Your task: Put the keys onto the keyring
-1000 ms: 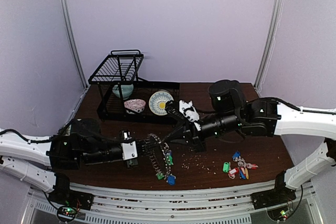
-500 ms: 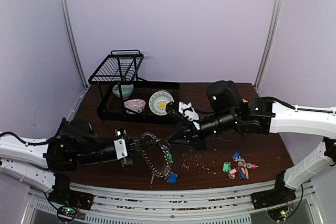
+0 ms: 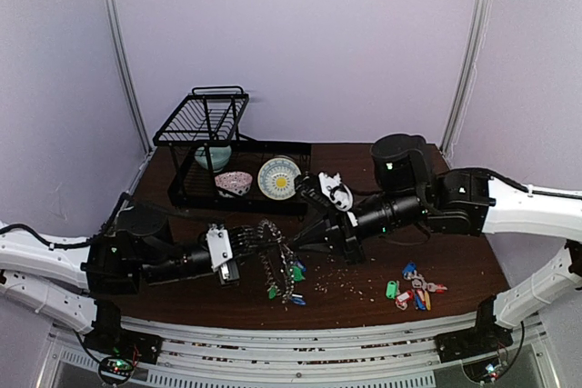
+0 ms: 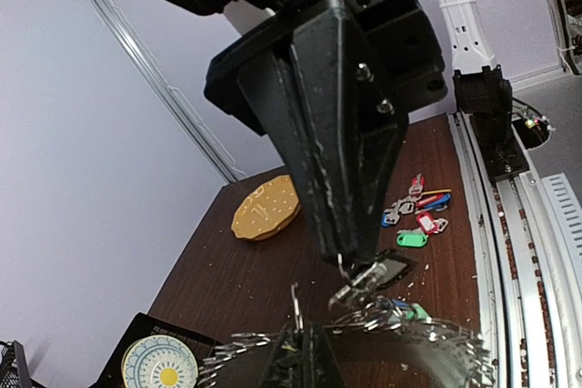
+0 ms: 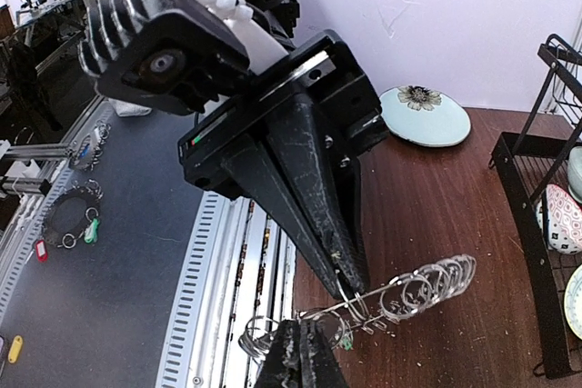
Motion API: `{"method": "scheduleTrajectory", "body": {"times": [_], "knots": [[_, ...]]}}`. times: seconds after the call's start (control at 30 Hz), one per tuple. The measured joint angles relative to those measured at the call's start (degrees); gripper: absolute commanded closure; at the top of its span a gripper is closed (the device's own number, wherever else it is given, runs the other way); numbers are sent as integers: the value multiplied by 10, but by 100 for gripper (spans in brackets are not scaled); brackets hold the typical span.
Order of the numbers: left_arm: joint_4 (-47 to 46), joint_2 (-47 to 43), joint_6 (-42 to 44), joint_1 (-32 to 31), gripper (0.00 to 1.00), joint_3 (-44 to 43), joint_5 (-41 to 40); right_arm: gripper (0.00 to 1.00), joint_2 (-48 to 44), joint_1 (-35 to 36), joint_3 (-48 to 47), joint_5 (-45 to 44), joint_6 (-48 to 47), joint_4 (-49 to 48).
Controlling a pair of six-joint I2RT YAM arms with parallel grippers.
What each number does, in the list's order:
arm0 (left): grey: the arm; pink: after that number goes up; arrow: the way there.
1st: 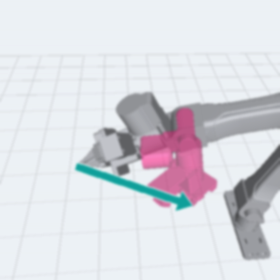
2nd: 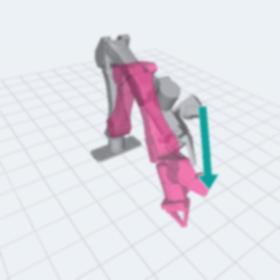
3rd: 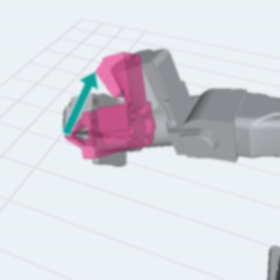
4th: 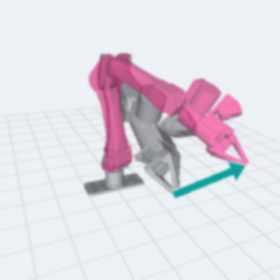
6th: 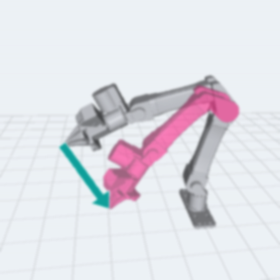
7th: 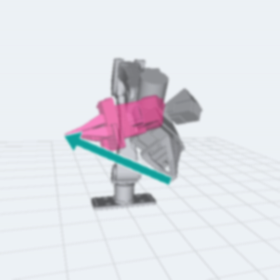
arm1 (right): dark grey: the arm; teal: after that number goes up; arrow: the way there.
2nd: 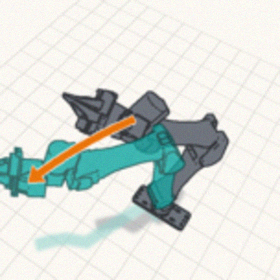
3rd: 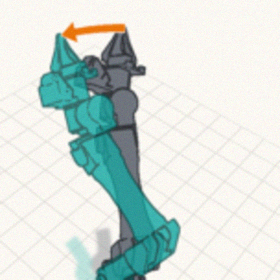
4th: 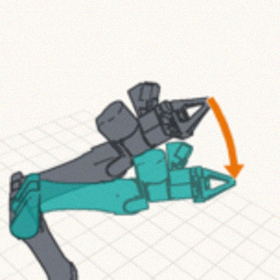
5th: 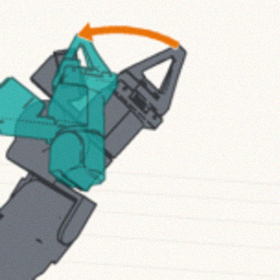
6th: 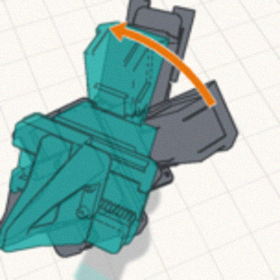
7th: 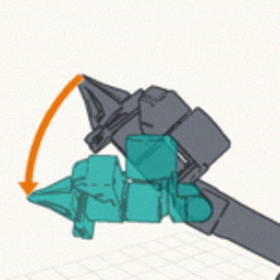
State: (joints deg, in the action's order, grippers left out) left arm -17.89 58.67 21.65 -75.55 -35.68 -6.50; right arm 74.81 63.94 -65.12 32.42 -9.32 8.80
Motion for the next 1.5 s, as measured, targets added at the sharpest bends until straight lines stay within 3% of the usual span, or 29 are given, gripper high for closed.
{"method": "scheduleTrajectory", "body": {"times": [0.57,1.0,1.5], "knots": [[0,11,-85,6,100,-9,49,100,4,-6,-2,-14,-11,-9],[26,11,-64,10,100,-22,54,100,3,-17,-2,-24,12,-15],[35,-8,-11,13,100,-5,55,100,39,-43,-24,47,21,10]]}}
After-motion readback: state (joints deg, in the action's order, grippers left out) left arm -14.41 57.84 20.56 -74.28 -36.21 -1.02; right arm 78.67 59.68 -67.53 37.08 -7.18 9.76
